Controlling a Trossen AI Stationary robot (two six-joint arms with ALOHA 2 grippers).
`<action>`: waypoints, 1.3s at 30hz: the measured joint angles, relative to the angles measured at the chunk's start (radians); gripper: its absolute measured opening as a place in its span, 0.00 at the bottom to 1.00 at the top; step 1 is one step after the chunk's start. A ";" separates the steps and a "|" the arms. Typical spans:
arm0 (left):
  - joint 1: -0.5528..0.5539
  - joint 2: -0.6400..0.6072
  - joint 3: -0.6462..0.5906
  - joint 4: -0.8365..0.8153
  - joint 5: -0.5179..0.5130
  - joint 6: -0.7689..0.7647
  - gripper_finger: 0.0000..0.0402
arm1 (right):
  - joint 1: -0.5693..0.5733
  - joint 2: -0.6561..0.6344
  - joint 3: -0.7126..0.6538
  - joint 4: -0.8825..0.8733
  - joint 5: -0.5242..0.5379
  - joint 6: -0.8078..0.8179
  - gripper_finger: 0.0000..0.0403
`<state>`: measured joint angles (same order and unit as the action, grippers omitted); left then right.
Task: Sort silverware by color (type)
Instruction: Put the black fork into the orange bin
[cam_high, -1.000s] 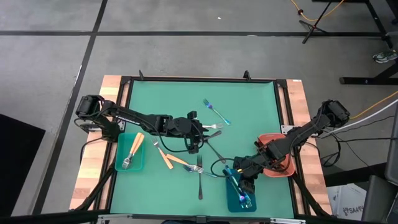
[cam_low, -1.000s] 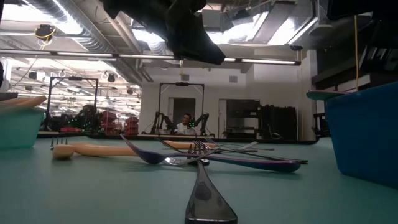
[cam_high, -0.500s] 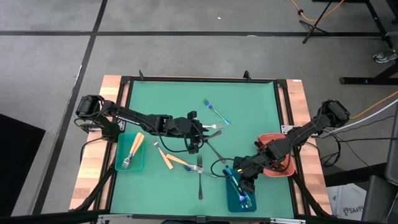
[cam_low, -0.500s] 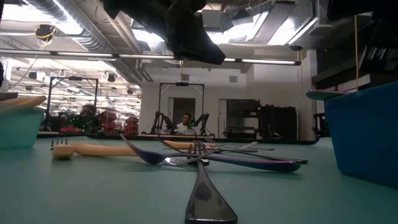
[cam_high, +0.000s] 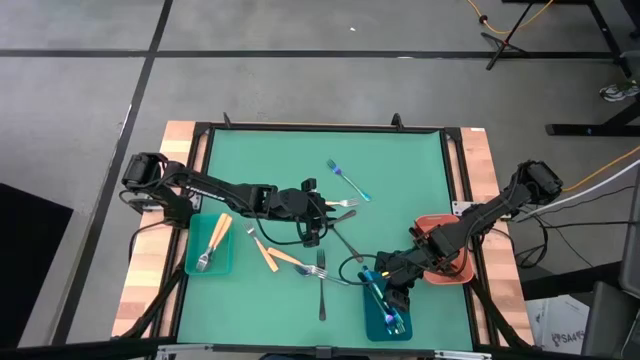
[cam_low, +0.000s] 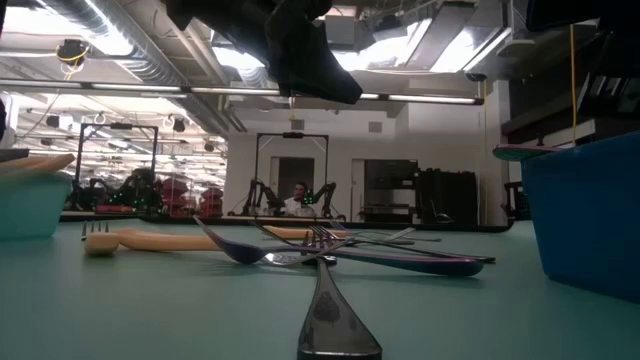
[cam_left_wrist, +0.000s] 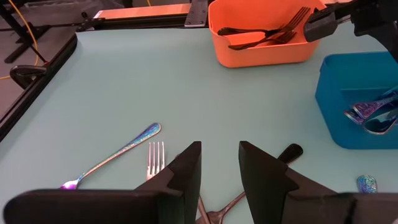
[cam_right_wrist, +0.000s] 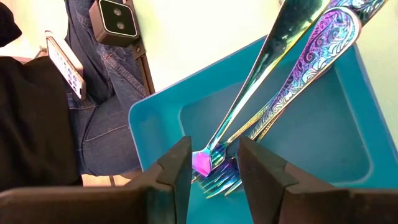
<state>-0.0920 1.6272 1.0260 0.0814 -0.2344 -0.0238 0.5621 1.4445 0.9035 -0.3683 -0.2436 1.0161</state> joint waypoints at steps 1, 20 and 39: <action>0.000 0.000 0.000 0.000 0.000 0.000 0.25 | 0.000 0.000 0.000 0.000 0.000 0.000 0.30; 0.000 0.000 0.000 0.000 0.000 0.000 0.25 | 0.000 0.000 0.000 0.000 0.026 -0.027 0.30; 0.000 0.075 0.000 0.000 0.023 -0.092 0.25 | 0.000 0.000 0.000 0.000 0.053 -0.056 0.30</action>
<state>-0.0921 1.7027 1.0261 0.0818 -0.2115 -0.1155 0.5625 1.4441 0.9035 -0.3679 -0.1905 0.9596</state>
